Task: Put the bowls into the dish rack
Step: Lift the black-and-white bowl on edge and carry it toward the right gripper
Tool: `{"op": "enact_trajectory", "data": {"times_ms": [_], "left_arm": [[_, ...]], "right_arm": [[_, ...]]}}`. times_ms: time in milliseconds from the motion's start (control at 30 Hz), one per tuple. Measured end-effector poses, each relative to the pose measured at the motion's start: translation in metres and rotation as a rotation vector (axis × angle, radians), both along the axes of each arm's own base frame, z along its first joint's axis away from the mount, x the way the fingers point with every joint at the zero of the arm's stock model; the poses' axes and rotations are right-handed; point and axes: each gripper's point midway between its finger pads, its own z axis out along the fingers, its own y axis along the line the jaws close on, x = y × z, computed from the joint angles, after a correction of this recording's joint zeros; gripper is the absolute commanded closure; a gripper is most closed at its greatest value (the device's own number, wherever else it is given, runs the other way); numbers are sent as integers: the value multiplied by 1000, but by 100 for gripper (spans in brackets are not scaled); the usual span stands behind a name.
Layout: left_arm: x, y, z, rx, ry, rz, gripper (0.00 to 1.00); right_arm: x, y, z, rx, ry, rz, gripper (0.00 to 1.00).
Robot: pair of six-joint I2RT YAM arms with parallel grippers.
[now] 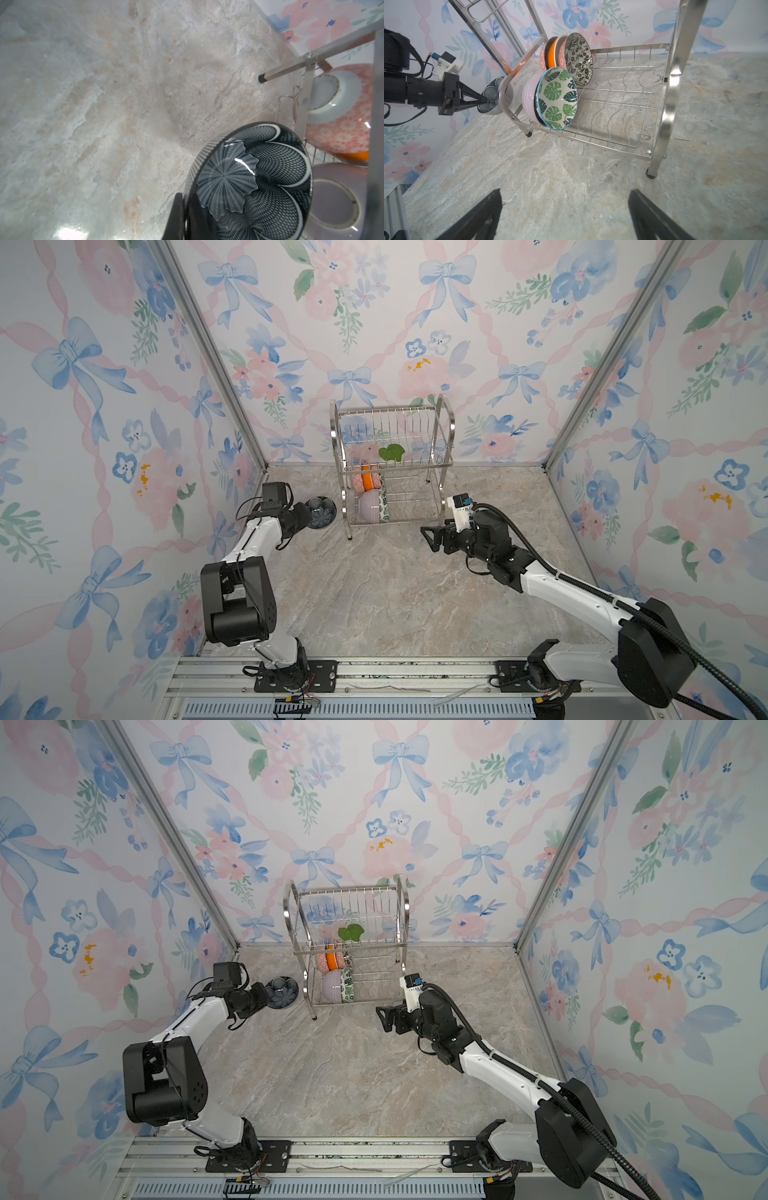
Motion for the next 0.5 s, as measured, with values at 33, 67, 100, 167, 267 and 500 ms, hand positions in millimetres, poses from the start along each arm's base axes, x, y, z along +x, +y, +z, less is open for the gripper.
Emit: {"op": "enact_trajectory", "data": {"times_ms": [33,67,100,167,267,500], "left_arm": [[-6,-1,-3,1,13,-2,100],[-12,-2,-6,1,27,-5,100],[-17,-3,-9,-1,39,-6,100],[-28,-7,-16,-11,63,-13,100],[-47,-18,-23,-29,90,-37,100],[-77,-55,-13,-28,69,-138,100]], "right_arm": [[0,-1,-1,1,3,-2,4],[0,-2,-2,2,6,-6,4],[0,-2,-2,1,7,-6,3],[0,-2,-2,3,9,-8,3],[0,-2,-2,4,9,-9,3],[4,-8,-3,4,12,-30,3]]}}
